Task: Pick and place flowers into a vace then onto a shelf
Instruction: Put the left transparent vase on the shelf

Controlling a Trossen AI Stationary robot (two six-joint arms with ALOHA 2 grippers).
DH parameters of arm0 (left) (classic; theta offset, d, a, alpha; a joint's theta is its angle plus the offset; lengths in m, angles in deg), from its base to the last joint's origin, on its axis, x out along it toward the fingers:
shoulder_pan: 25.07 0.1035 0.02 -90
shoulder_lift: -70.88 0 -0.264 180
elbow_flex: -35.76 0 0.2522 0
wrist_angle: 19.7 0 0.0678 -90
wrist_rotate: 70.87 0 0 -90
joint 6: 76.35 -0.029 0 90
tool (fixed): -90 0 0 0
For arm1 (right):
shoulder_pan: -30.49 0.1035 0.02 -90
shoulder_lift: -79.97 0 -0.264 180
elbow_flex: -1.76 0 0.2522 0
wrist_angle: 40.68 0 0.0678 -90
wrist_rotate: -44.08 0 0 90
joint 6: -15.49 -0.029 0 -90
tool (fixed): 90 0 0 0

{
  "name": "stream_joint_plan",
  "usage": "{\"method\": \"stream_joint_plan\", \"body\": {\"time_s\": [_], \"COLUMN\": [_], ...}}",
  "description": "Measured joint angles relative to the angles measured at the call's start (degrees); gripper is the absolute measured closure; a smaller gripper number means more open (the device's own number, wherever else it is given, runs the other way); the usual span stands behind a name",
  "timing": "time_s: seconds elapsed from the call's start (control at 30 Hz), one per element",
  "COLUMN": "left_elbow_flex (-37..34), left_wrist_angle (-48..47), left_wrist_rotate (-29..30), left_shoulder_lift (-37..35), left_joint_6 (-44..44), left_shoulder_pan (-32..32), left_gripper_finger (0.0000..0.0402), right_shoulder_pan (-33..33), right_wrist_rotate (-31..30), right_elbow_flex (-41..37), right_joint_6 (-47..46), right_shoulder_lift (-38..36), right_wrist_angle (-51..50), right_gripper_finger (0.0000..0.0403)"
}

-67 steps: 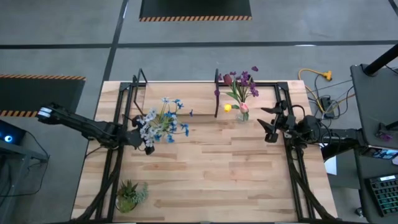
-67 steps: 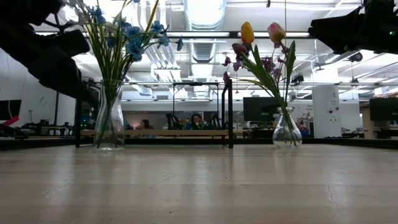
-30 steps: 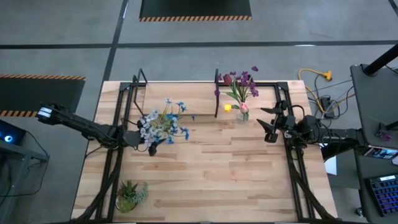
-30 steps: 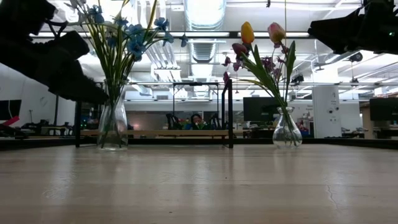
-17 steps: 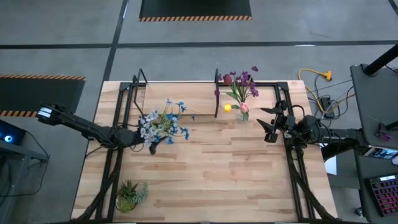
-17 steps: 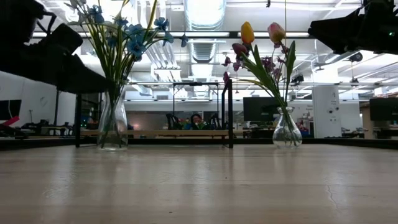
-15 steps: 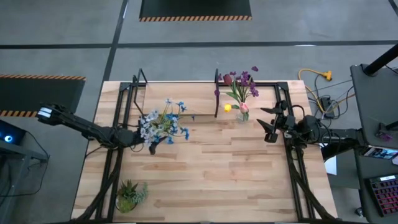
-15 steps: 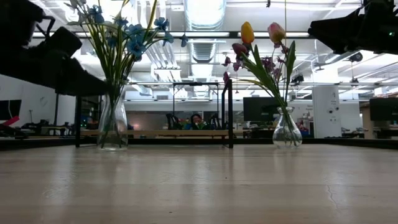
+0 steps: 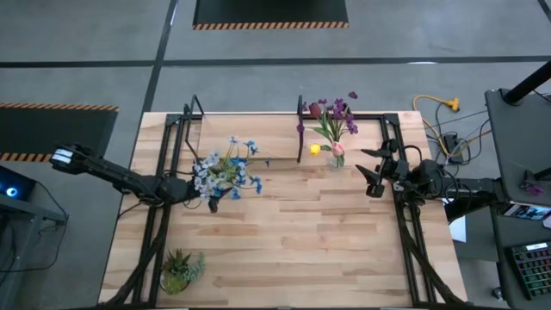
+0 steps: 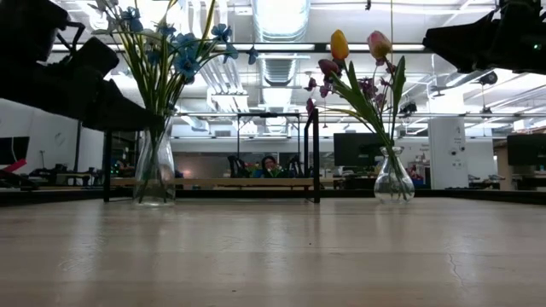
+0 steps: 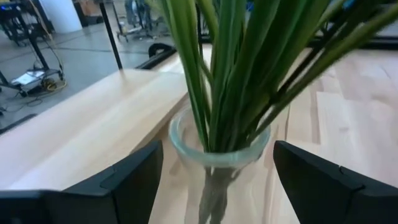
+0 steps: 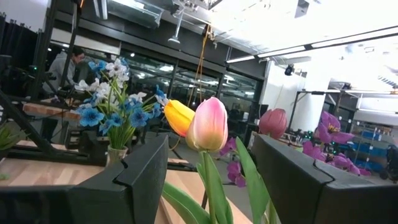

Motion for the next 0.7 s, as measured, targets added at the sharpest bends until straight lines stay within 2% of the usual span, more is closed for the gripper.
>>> {"method": "stream_joint_plan", "body": {"time_s": [0.2,0.53,0.7], "left_elbow_flex": [-0.02,-0.02,-0.02], "left_wrist_angle": [6.31,10.19,11.74], "left_wrist_rotate": [0.30,0.32,0.28], "left_shoulder_lift": [4.36,9.75,11.66], "left_joint_6": [0.39,2.33,2.31], "left_shoulder_pan": [1.45,2.00,2.54], "left_gripper_finger": [0.0115,0.0116,0.0141], "right_shoulder_pan": [0.00,0.00,0.00], "right_wrist_rotate": [0.00,0.00,0.00], "right_elbow_flex": [0.00,0.00,0.00], "right_joint_6": [-0.01,-0.02,-0.13], "right_shoulder_lift": [0.00,0.00,0.00], "right_wrist_angle": [0.05,0.07,0.07], "right_gripper_finger": [0.0170,0.0170,0.0170]}}
